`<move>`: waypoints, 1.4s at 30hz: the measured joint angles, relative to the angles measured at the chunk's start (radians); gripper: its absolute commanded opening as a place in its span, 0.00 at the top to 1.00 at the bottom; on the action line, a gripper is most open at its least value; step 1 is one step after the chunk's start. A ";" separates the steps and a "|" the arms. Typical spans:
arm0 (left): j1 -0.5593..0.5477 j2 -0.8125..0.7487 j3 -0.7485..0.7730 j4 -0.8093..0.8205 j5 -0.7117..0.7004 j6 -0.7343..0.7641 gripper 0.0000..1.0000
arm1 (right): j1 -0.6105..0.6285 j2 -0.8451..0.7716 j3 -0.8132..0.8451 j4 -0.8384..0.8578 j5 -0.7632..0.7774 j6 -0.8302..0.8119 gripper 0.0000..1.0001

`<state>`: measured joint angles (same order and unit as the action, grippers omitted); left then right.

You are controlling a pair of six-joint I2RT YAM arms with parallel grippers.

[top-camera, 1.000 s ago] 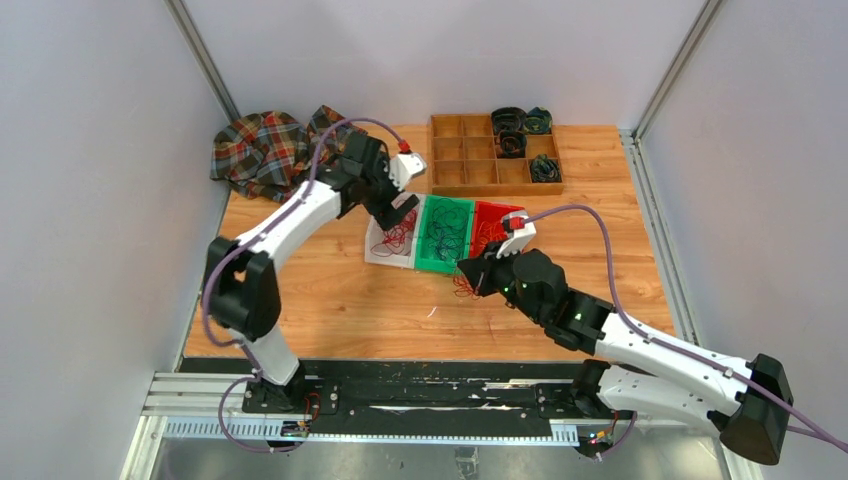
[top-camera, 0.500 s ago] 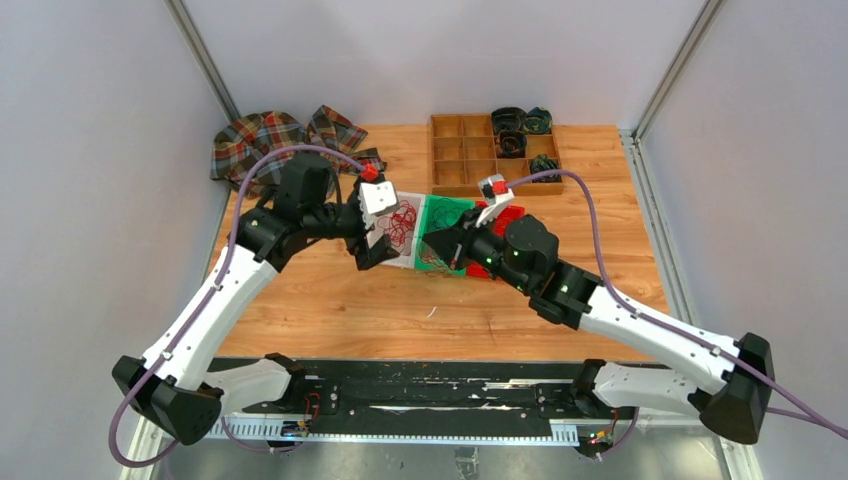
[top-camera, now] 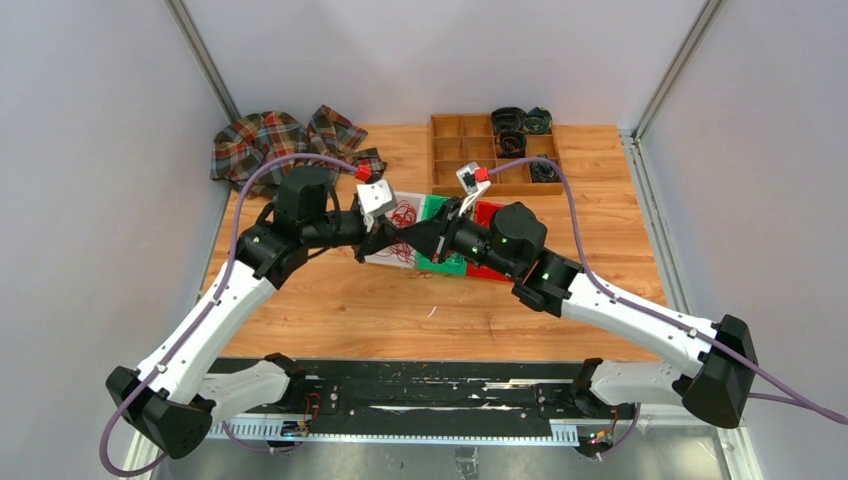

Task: Untangle the cables

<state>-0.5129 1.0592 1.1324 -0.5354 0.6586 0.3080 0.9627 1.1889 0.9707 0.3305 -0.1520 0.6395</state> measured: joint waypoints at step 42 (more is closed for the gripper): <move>0.072 0.536 0.043 0.341 -0.565 0.226 0.99 | -0.091 -0.197 -0.163 -0.243 0.311 -0.229 0.33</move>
<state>-0.4412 1.5951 1.1755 -0.1944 0.0933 0.5339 0.8715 0.9916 0.8074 0.0872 0.1589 0.4107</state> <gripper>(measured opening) 0.017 0.669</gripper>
